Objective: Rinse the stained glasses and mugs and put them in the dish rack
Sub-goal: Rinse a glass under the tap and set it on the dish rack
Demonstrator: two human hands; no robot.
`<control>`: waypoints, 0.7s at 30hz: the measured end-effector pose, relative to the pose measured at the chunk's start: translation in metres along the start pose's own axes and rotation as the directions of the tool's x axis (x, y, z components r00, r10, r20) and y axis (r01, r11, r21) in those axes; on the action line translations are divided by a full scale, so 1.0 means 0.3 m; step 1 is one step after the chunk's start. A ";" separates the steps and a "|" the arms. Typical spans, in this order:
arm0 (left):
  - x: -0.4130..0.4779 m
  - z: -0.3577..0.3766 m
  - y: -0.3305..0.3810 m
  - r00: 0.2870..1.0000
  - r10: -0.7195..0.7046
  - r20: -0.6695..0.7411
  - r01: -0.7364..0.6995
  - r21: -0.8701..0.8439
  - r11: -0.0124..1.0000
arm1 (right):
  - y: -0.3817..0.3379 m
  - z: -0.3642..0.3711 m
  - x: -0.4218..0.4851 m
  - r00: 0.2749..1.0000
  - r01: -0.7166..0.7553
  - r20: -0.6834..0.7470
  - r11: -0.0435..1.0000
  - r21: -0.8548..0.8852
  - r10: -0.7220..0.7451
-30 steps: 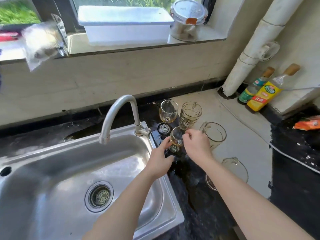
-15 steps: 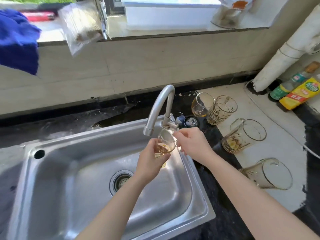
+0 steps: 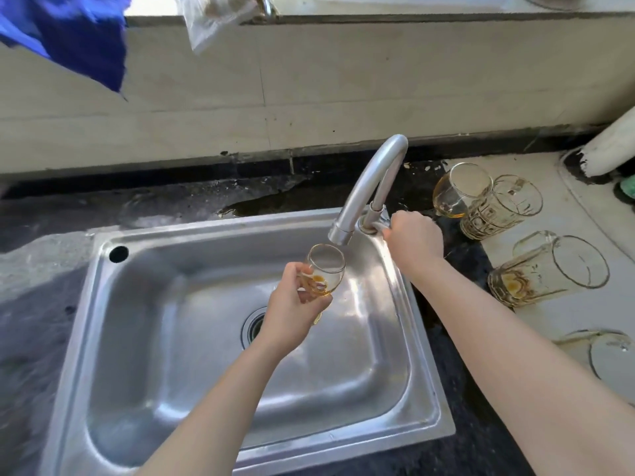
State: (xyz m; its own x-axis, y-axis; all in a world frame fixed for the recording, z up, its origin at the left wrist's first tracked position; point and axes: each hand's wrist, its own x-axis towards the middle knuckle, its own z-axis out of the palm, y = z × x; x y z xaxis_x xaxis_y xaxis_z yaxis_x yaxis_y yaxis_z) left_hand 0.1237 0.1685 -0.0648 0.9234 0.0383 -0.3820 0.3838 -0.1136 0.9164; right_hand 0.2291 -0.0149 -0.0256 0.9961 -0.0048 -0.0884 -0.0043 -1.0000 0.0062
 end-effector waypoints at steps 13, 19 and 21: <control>-0.014 -0.002 0.011 1.000 -0.006 -0.030 0.006 0.000 1.000 | -0.024 -0.021 -0.017 0.981 0.190 0.076 0.963 -0.189 -0.179; -0.012 -0.007 0.006 1.000 -0.003 -0.025 0.004 0.027 1.000 | -0.034 -0.020 -0.023 0.971 0.236 0.091 0.951 -0.200 -0.222; -0.013 -0.009 0.004 1.000 -0.005 -0.027 0.006 0.028 1.000 | -0.034 -0.021 -0.026 0.970 0.242 0.093 0.945 -0.221 -0.227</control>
State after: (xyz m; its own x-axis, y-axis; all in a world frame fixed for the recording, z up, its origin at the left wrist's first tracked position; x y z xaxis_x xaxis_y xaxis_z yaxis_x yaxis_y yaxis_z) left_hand 0.1204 0.1709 -0.0617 0.9214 0.0654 -0.3831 0.3886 -0.1410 0.9106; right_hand 0.2220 -0.0047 -0.0188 0.9585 0.2215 -0.1794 0.2566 -0.9446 0.2046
